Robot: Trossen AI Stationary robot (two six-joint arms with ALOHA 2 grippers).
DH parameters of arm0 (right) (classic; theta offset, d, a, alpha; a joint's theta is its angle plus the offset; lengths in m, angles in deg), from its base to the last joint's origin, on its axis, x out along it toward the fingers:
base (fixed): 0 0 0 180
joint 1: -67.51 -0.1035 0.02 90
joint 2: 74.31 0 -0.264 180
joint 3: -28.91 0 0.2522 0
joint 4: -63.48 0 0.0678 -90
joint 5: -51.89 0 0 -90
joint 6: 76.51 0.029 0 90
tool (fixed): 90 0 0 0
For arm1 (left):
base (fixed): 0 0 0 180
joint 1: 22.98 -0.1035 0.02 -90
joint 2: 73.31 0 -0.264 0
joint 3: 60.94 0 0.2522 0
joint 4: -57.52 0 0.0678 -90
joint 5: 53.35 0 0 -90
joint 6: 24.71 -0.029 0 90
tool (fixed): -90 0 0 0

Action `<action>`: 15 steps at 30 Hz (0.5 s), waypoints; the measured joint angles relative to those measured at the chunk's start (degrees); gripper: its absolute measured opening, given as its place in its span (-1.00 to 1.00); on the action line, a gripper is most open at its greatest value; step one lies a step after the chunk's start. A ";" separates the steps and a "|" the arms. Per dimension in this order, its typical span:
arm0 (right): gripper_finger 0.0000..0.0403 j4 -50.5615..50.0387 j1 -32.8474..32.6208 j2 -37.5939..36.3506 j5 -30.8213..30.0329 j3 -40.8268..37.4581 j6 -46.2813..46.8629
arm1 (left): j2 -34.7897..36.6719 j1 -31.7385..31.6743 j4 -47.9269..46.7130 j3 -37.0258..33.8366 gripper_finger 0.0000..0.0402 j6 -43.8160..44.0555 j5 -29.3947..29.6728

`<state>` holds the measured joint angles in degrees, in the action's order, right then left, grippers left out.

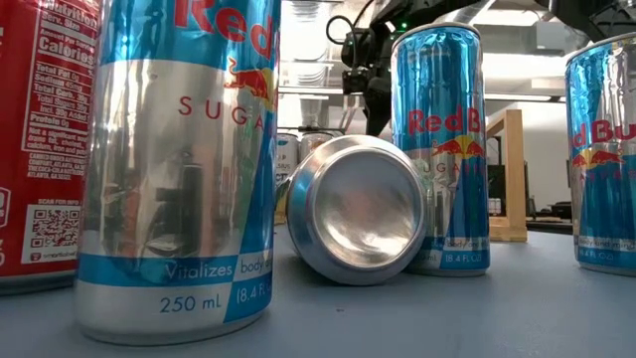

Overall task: Place canned beverage on shelf
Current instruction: Put the red soda can on the shelf

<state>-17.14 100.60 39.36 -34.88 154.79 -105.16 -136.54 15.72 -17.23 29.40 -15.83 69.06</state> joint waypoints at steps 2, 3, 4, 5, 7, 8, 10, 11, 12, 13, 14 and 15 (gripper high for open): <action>0.14 0.33 0.12 0.01 0.00 0.00 -0.46 | 0.00 0.00 0.00 0.00 0.45 -0.26 0.48; 0.14 0.25 0.12 0.20 -0.03 0.00 -0.78 | 0.00 0.00 0.02 0.00 0.45 -0.45 0.65; 0.14 0.21 0.12 0.70 -0.04 0.09 -1.20 | 0.00 0.00 0.00 0.00 0.45 -0.63 0.85; 0.14 0.21 0.12 0.96 0.00 0.09 -1.25 | 0.00 0.00 0.02 0.00 0.45 -0.74 1.05; 0.14 -0.50 0.44 1.76 -0.10 0.00 -1.42 | 0.00 0.00 0.01 0.00 0.45 -1.09 1.29; 0.14 -0.78 0.53 2.35 0.04 0.00 -1.44 | 0.00 0.00 0.02 0.00 0.45 -1.09 1.32; 0.14 -1.04 0.80 3.06 0.07 0.01 -1.44 | 0.02 0.00 0.03 0.00 0.45 -1.13 1.30; 0.14 -1.02 1.03 3.23 -0.02 -0.04 -1.65 | 0.00 0.00 0.02 0.00 0.45 -1.27 1.30; 0.14 -0.81 1.17 3.61 -0.01 -0.02 -1.87 | 0.02 0.00 0.02 0.00 0.45 -1.29 1.32; 0.14 -0.32 1.08 3.89 -0.06 0.04 -2.08 | 0.02 0.00 0.02 0.00 0.45 -1.29 1.32; 0.14 0.33 1.09 3.99 -0.15 0.12 -2.18 | 0.02 0.00 0.04 0.00 0.45 -1.35 1.34; 0.14 0.42 1.32 4.11 -0.52 0.20 -2.32 | 0.02 0.00 0.03 0.00 0.45 -1.69 1.39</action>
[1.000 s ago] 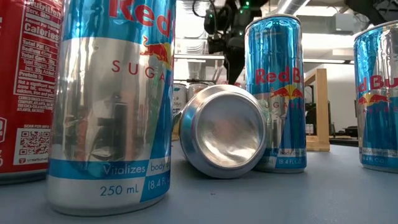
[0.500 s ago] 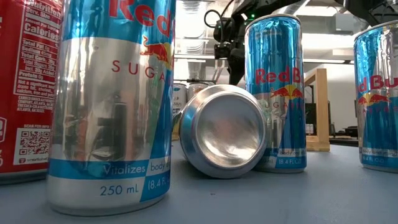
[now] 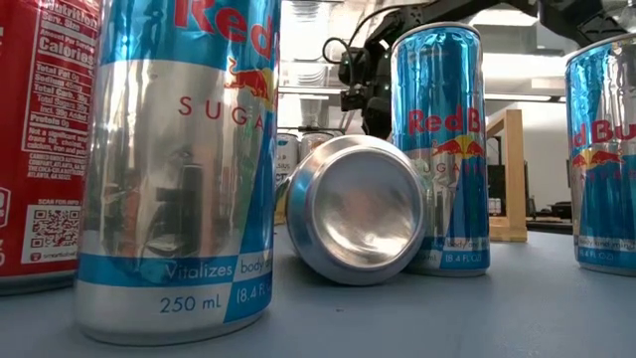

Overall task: Place canned beverage on shelf
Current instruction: Put the red soda can on the shelf

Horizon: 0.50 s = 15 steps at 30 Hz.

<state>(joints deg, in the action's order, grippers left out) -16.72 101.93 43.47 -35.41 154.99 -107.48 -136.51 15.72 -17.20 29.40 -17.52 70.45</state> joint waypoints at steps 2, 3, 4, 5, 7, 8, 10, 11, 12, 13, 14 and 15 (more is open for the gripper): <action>0.14 -0.49 0.55 0.17 0.36 0.02 -0.35 | 0.00 0.00 0.02 0.00 0.45 -0.49 0.11; 0.14 -0.56 0.61 0.50 0.49 0.11 -0.51 | 0.00 0.00 0.03 0.00 0.45 -0.57 0.11; 0.14 -0.75 0.63 0.77 0.59 0.17 -0.59 | 0.00 0.00 0.00 0.00 0.45 -0.74 0.11; 0.14 -0.78 0.72 1.20 0.46 0.17 -0.60 | 0.00 0.00 0.04 0.00 0.45 -0.93 0.11; 0.14 -0.71 1.07 1.69 0.51 0.17 -0.77 | 0.00 -0.03 0.02 0.00 0.45 -0.98 0.22; 0.14 -0.53 1.23 1.61 0.52 0.17 -0.96 | 0.00 -0.07 0.02 0.00 0.45 -0.98 0.35; 0.14 0.45 1.37 1.60 0.44 0.16 -1.70 | 0.00 -0.28 0.02 0.00 0.45 -1.21 0.43; 0.14 0.99 1.35 1.67 0.51 0.12 -1.89 | 0.00 -0.33 0.00 0.00 0.45 -1.57 0.53; 0.14 1.24 1.33 1.69 0.54 0.10 -1.92 | 0.00 -0.35 0.02 0.00 0.45 -1.81 0.61; 0.14 1.45 1.30 1.69 0.47 0.10 -1.94 | 0.00 -0.35 0.02 0.00 0.45 -1.98 0.68; 0.14 1.66 1.35 1.66 0.35 0.10 -1.96 | 0.00 -0.36 0.02 0.00 0.45 -2.05 0.74; 0.14 1.63 1.53 1.66 0.31 0.10 -2.02 | 0.00 -0.39 0.04 0.00 0.45 -2.26 0.96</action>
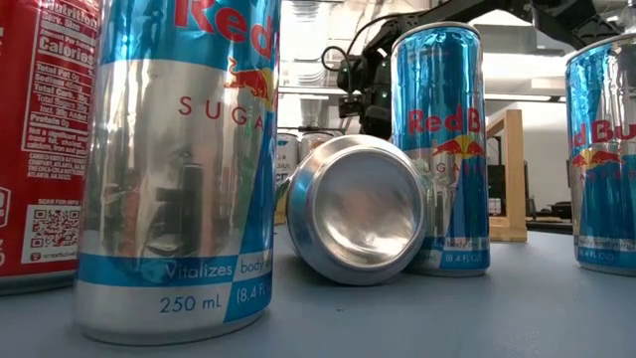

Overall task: Place canned beverage on shelf
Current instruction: Put the red soda can on the shelf

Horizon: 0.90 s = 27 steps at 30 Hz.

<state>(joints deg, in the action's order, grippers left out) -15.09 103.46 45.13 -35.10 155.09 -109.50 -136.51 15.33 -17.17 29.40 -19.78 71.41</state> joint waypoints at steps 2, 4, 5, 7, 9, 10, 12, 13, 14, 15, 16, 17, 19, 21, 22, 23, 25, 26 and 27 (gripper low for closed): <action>0.15 -0.11 0.23 0.00 0.30 -0.17 -0.08 | 0.00 0.00 0.00 0.00 0.45 -0.71 0.28; 0.15 -0.31 0.23 0.00 0.37 -0.20 -0.07 | 0.00 0.02 0.06 0.00 0.45 -0.86 0.44; 0.15 -0.23 0.21 0.00 0.34 -0.20 -0.07 | 0.00 0.00 0.14 0.00 0.45 -0.81 0.43; 0.15 -0.04 0.17 0.00 0.31 -0.20 -0.05 | 0.00 0.02 0.40 0.00 0.45 -0.81 0.44; 0.15 -0.05 0.19 0.00 0.32 -0.20 -0.05 | 0.00 0.02 0.42 0.00 0.45 -0.79 0.42; 0.15 -0.05 0.19 0.00 0.34 -0.20 -0.05 | 0.00 0.02 0.42 0.00 0.45 -0.79 0.42; 0.15 0.08 0.17 0.00 0.37 -0.20 -0.05 | 0.00 0.02 0.42 0.00 0.45 -0.77 0.43; 0.15 0.15 0.05 0.00 0.37 -0.20 -0.05 | 0.00 0.02 0.42 0.00 0.45 -0.77 0.42; 0.15 0.19 -0.01 0.00 0.37 -0.20 -0.05 | 0.00 0.02 0.43 0.00 0.45 -0.77 0.42; 0.16 0.21 -0.07 0.00 0.37 -0.20 -0.05 | 0.00 0.02 0.42 0.00 0.45 -0.77 0.42; 0.17 0.25 -0.13 0.00 0.35 -0.20 -0.05 | 0.00 0.02 0.42 0.00 0.45 -0.75 0.42; 0.20 0.29 -0.28 0.00 0.37 -0.20 -0.03 | 0.00 0.02 0.42 0.00 0.45 -0.75 0.42; 0.26 0.33 -0.33 0.00 0.37 -0.20 0.20 | 0.00 0.02 0.42 0.00 0.45 -0.71 0.42; 0.34 0.74 -0.32 0.00 0.35 -0.20 1.28 | 0.00 0.02 0.42 0.00 0.45 -0.64 0.42; 0.37 0.89 -0.31 0.00 0.35 -0.20 1.40 | 0.00 0.02 0.42 0.00 0.45 -0.64 0.40; 0.41 1.00 -0.31 -0.03 0.33 -0.20 1.44 | 0.00 0.02 0.42 0.00 0.45 -0.64 0.40; 0.46 0.99 -0.31 -0.15 0.33 -0.20 1.46 | 0.00 0.02 0.42 0.00 0.45 -0.64 0.40; 0.48 1.00 -0.31 -0.15 0.33 -0.20 1.46 | 0.00 0.02 0.42 0.00 0.45 -0.64 0.40; 0.50 0.98 -0.33 -0.15 0.31 -0.20 1.46 | 0.00 0.02 0.42 0.00 0.45 -0.64 0.40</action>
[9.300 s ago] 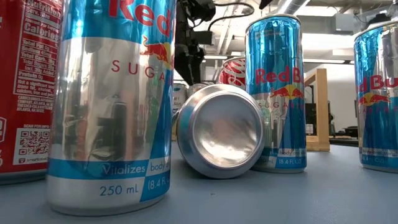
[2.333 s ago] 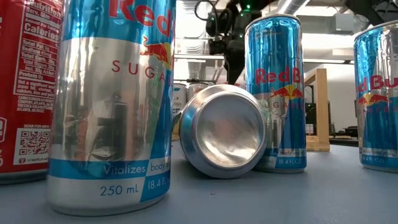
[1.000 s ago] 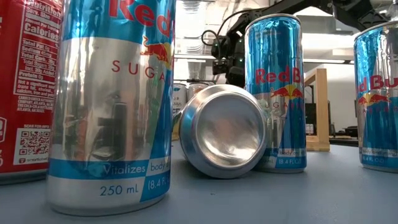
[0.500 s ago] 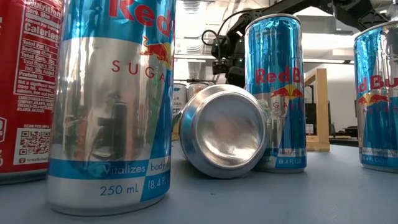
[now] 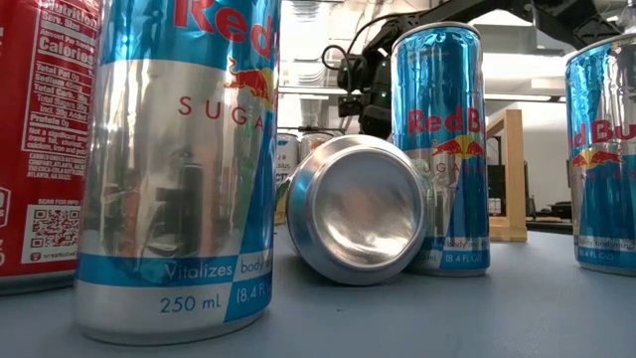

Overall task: Place canned beverage on shelf
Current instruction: Put the red soda can on the shelf

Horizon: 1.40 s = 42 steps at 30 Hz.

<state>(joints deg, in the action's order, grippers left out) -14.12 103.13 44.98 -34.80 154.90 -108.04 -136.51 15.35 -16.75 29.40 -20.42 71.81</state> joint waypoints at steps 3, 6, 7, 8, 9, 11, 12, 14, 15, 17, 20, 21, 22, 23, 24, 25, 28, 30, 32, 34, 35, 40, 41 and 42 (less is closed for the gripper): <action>0.51 0.37 0.00 0.00 -0.46 0.00 0.01 | 0.00 0.00 0.00 0.00 0.45 0.00 0.00; 0.52 1.31 0.02 0.00 -0.48 0.00 0.06 | 0.00 0.00 0.00 0.00 0.45 0.00 0.00; 0.52 1.40 0.02 0.00 -0.46 0.15 0.11 | 0.00 0.00 0.00 0.00 0.45 0.00 0.00; 0.52 1.44 0.00 0.00 -0.46 0.50 0.11 | 0.00 0.00 0.00 0.00 0.45 0.00 0.00; 0.52 1.61 0.00 0.00 -0.44 0.85 0.20 | 0.00 0.00 0.00 0.00 0.45 0.00 -0.02; 0.52 1.32 0.00 -0.02 -0.44 1.30 0.32 | 0.00 0.00 0.00 0.00 0.45 0.02 -0.02; 0.52 0.78 0.00 -0.02 -0.49 1.38 1.00 | 0.00 0.00 0.00 0.00 0.45 0.02 -0.02; 0.52 0.02 0.14 0.00 -0.48 1.38 2.56 | 0.00 0.00 0.00 0.00 0.45 0.21 -0.02; 0.52 -0.40 0.18 0.00 -0.44 1.38 3.26 | 0.00 0.00 -0.01 0.00 0.45 0.26 -0.04; 0.52 -0.22 0.54 -0.02 -0.40 1.11 3.99 | 0.00 0.00 -0.01 0.00 0.45 0.27 -0.04; 0.52 -0.04 0.68 0.00 -0.35 0.37 4.37 | 0.00 0.00 -0.02 0.00 0.45 0.97 -0.18; 0.52 0.36 0.67 0.00 -0.32 0.02 4.57 | 0.00 0.00 -0.02 0.00 0.45 1.28 -0.26; 0.52 0.45 0.66 0.00 -0.31 -0.12 4.78 | 0.00 0.00 -0.02 0.00 0.45 1.44 -0.32; 0.52 0.43 0.65 0.00 -0.30 -0.26 4.99 | 0.00 0.00 -0.02 0.00 0.45 1.51 -0.34; 0.52 0.42 0.66 0.01 -0.28 -0.38 5.01 | 0.00 0.00 -0.02 0.00 0.45 1.53 -0.34; 0.52 0.55 0.63 0.02 -0.26 -0.45 5.01 | 0.00 0.00 -0.02 0.00 0.45 1.55 -0.33; 0.52 1.59 0.63 0.02 -0.09 -0.66 5.20 | 0.00 0.00 -0.02 0.00 0.45 1.46 -0.33; 0.52 1.54 0.63 0.02 -0.05 -0.74 5.05 | 0.00 0.00 -0.02 0.00 0.45 1.42 -0.33; 0.51 1.66 0.63 0.02 0.09 -0.74 4.65 | 0.00 0.00 -0.02 0.00 0.45 1.40 -0.31; 0.49 2.17 0.62 0.02 0.60 -0.81 4.00 | 0.00 0.00 -0.02 0.00 0.45 1.40 -0.28; 0.47 2.69 0.50 0.02 0.86 -1.10 3.55 | 0.00 0.00 -0.02 0.00 0.45 1.42 -0.30; 0.38 3.44 0.38 -0.01 0.92 -2.23 1.32 | 0.00 0.00 0.00 0.00 0.45 1.46 -0.26; 0.37 3.57 0.25 -0.09 0.90 -2.60 0.71 | 0.00 0.00 -0.02 0.00 0.45 1.46 -0.28; 0.36 3.60 0.11 -0.18 0.70 -2.99 -0.06 | 0.00 0.00 0.00 0.00 0.45 1.44 -0.26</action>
<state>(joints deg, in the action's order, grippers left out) -10.52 103.24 44.79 -34.10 151.91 -108.10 -136.51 15.35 -16.75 29.40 -18.98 71.54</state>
